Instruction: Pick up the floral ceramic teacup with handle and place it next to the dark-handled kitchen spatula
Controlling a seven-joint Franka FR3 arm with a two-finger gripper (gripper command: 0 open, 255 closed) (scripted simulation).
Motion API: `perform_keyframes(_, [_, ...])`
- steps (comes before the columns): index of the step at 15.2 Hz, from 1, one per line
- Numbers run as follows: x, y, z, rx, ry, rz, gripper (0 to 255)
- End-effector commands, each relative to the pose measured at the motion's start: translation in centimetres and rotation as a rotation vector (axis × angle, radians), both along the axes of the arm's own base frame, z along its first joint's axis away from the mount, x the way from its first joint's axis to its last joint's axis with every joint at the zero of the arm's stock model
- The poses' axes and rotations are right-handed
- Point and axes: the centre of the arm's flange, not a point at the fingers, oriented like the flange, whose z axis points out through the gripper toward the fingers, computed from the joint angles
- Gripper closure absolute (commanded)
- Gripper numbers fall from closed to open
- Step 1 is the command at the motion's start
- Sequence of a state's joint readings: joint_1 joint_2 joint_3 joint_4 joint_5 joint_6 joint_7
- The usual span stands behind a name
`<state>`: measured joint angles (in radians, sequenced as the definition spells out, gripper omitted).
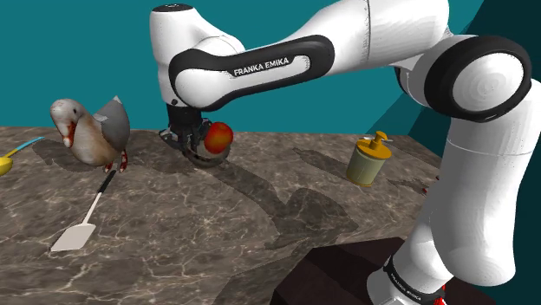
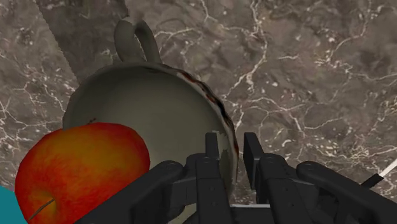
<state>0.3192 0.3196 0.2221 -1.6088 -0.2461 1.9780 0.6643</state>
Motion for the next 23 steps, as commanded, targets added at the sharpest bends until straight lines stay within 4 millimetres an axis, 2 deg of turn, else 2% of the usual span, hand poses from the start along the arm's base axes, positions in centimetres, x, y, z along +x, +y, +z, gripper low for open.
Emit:
perform_keyframes(1, [0.0,-0.1,-0.9,0.000,-0.001,0.000,255])
perform_keyframes(15, [0.0,-0.1,-8.3,0.000,-0.001,0.000,255])
perform_keyframes(23, [0.0,-0.1,-8.6,0.000,-0.001,0.000,255])
